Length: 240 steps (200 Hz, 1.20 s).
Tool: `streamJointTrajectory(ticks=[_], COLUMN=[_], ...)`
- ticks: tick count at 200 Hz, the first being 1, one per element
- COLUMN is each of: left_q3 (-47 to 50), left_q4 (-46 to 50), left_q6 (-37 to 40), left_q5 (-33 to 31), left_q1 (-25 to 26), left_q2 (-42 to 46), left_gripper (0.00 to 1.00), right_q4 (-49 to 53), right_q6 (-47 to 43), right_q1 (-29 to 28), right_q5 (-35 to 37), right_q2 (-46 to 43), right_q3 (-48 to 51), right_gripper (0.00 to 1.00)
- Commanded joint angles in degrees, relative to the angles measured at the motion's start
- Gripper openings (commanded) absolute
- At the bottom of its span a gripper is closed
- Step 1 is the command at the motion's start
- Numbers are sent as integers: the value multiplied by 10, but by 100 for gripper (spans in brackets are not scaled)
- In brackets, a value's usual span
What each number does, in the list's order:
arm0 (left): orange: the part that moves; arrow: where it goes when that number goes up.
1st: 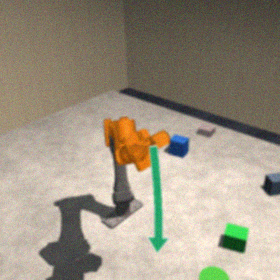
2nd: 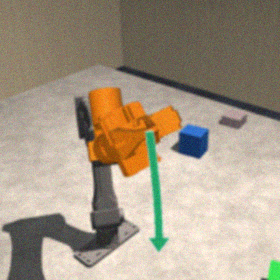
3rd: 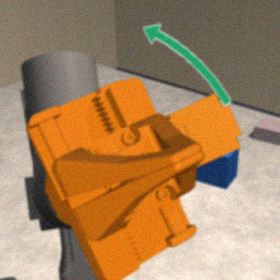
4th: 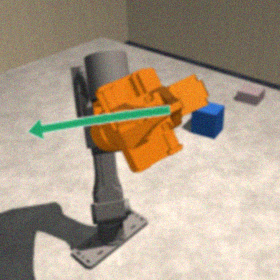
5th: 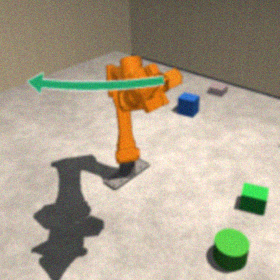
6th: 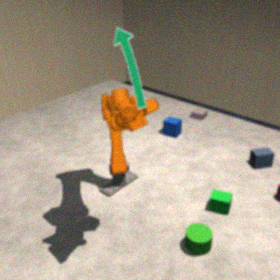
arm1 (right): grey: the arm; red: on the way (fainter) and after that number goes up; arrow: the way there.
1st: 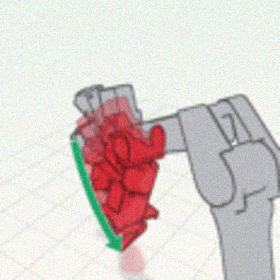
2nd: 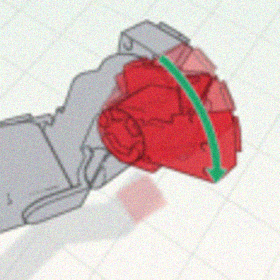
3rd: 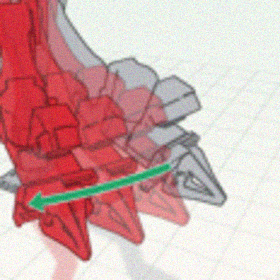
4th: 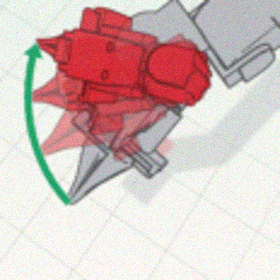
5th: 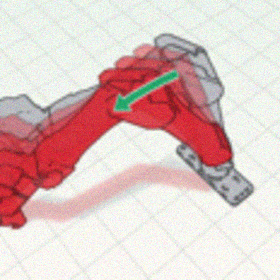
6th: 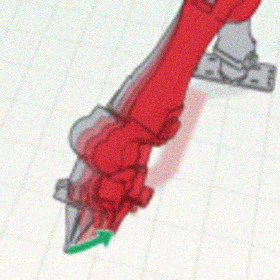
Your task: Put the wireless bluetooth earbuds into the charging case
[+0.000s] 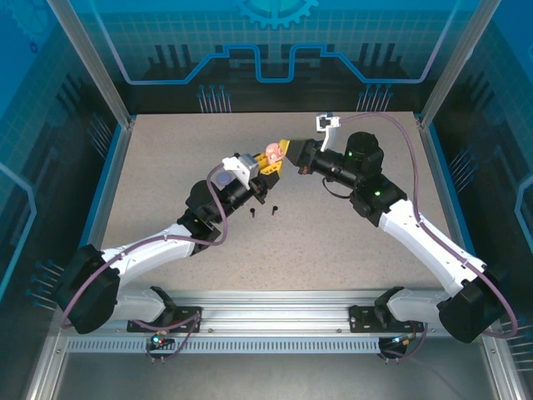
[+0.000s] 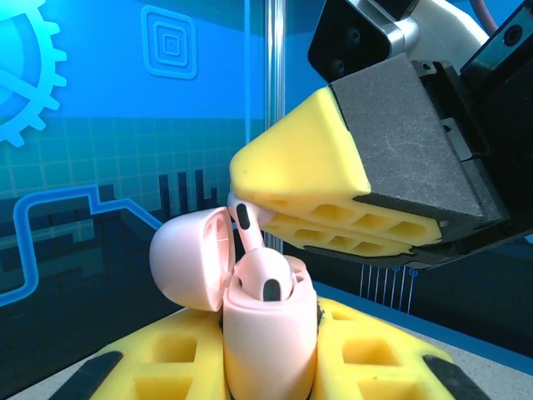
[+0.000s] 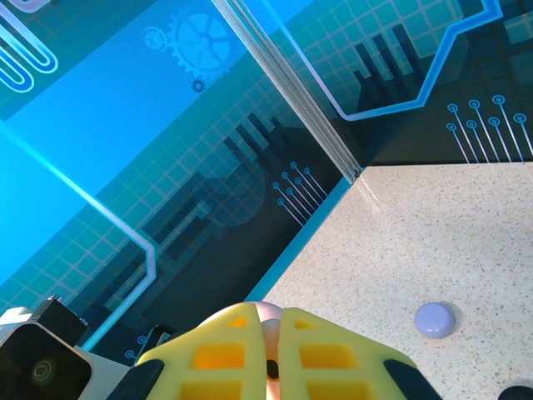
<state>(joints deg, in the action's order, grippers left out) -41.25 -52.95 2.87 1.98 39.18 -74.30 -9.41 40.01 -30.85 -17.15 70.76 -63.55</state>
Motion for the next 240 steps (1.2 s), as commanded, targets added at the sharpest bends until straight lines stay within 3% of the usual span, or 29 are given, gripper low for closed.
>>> streamJointTrajectory(ticks=[1,196,220,240], left_q3=[-22,-27,-27,-24], left_q4=[-33,-32,-26,-27], left_q6=[-7,-4,-5,-8], left_q5=[3,-1,2,4], left_q1=[1,0,0,1], left_q2=[12,10,9,9], left_gripper=[0,0,0,0], right_q4=[1,14,26,27], right_q6=[-19,-24,-23,-15], right_q1=[-9,-12,-11,-4], right_q5=[-31,-26,-11,1], right_q2=[-5,-10,-2,-5], right_q3=[16,34,16,6], right_gripper=[9,10,29,54])
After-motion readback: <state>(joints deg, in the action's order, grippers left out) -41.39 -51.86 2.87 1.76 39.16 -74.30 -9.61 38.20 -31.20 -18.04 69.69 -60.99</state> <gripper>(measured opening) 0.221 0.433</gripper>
